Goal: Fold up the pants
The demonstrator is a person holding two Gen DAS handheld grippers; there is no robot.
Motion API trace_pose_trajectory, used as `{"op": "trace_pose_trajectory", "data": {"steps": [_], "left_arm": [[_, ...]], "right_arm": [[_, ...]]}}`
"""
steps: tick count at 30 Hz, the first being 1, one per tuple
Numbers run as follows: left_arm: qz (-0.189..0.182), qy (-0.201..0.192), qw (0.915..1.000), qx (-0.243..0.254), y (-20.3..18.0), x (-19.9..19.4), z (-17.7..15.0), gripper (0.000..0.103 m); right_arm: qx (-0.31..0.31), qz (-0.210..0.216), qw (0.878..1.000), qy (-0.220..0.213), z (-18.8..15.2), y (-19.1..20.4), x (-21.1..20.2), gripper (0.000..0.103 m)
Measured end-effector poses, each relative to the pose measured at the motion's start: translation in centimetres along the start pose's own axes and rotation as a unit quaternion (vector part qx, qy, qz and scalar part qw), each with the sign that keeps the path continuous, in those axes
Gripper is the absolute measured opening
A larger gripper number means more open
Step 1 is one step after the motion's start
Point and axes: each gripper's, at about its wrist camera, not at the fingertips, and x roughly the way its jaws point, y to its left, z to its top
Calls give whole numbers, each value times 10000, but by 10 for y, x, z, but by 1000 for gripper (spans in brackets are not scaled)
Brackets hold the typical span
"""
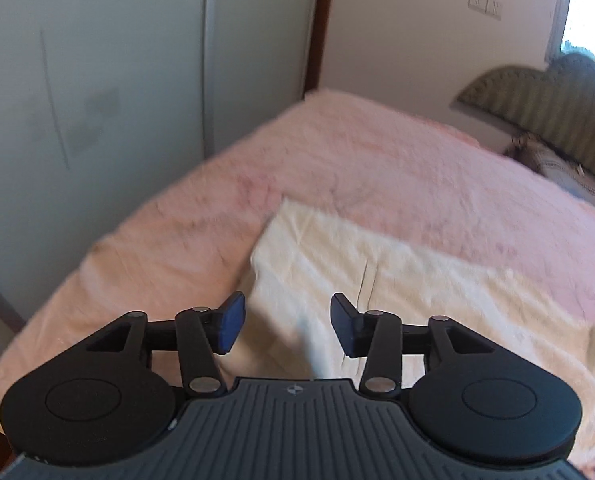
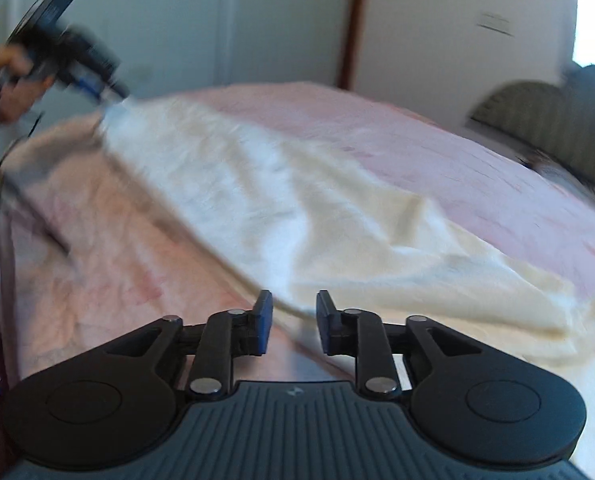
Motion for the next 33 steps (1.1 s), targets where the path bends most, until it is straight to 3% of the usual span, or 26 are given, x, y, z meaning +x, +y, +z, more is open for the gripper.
{"op": "trace_pose_trajectory", "data": {"steps": [2,4,6,7,10,12,13,15,17,20,25,27,31,33], "left_arm": [[-145,-244,9996,13,-12,-11,4,57],[-494,-364,9980,183,-32,-19,5,60],[-1016,-298,9923,637,-63,-21,2,68],[-1276,-214,9876,884,-79,-20,-2,68],[-2133,145,9618,1708,-137,-17,-24,68],[-2637,365,9393,2164,-174,-11,-44,69],[-2776,443,9307,2341,-190,-8,-53,69],[-2924,520,9171,2661,-217,-3,-73,69],[-2905,599,9102,2891,-234,4,-93,69],[-2782,725,9075,3064,-246,16,-115,69],[-2502,754,9111,3187,-250,32,-130,70],[-2500,656,9093,3260,-250,31,-132,71],[-2446,537,9097,3313,-252,31,-137,75],[-2409,489,9098,3344,-254,29,-137,77]], "right_arm": [[713,-448,9964,-109,-12,-30,-14,30],[1563,-990,9827,42,-32,-63,-21,34],[2210,-1101,9680,459,-51,-87,-24,34],[2469,-1103,9624,241,-58,-96,-34,35],[3416,-1306,9282,-680,-60,-130,-62,40],[4052,-1219,8981,-1201,-64,-162,-67,70],[4419,-1026,8815,-1306,-68,-181,-63,76],[5137,-588,8466,-1261,-77,-213,-45,76],[5600,-236,8207,-1108,-82,-233,-26,76],[6063,19,7901,-901,-84,-247,3,76],[6494,371,7466,-1399,-72,-263,13,77],[6404,368,7527,-1484,-57,-267,15,77],[5801,199,8041,-1284,-10,-272,38,79],[5502,437,8271,-1062,8,-277,67,88]]}}
